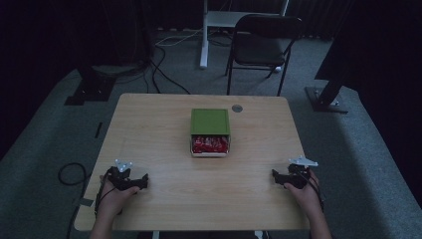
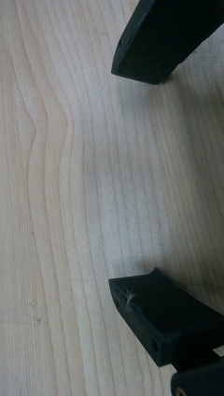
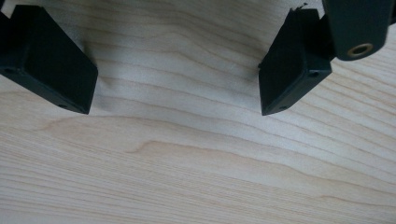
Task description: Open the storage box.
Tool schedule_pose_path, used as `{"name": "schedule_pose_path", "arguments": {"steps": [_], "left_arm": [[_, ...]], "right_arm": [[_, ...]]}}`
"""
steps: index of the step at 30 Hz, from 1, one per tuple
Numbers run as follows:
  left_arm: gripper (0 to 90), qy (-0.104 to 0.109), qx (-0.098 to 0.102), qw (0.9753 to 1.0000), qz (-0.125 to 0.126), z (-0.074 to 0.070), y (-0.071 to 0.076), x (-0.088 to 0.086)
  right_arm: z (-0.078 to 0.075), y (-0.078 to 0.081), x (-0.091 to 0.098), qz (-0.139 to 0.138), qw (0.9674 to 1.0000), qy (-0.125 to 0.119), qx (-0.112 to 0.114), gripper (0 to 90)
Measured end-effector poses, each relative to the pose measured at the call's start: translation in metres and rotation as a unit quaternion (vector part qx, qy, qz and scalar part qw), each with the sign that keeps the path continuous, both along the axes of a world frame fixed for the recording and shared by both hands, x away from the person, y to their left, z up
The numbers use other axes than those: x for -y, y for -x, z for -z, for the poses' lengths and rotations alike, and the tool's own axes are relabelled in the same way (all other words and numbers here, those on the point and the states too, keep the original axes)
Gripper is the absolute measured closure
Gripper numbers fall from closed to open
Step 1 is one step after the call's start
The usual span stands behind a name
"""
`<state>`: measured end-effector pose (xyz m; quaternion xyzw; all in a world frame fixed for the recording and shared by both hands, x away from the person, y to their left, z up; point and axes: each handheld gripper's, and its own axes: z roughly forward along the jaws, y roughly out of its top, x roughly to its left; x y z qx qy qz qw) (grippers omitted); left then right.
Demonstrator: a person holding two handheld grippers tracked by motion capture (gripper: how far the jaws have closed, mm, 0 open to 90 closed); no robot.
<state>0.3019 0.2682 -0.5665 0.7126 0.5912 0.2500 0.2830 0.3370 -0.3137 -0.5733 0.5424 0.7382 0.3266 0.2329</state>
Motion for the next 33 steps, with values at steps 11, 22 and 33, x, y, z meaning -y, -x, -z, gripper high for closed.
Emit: {"name": "schedule_pose_path", "arguments": {"steps": [11,22,33], "left_arm": [[2.4,0.001,0.000,1.0000,0.002,0.000,0.000,0.000],[2.7,-0.011,0.005,0.9998,0.015,-0.001,0.001,0.002],[6.0,-0.058,0.036,0.9941,0.084,-0.008,-0.005,0.025]], "right_arm": [[0.000,0.000,0.000,-0.002,1.0000,0.000,0.000,10.8],[0.000,0.000,0.000,-0.002,1.0000,0.001,0.000,10.8],[0.000,-0.001,0.000,0.006,1.0000,0.000,0.000,10.9]]}}
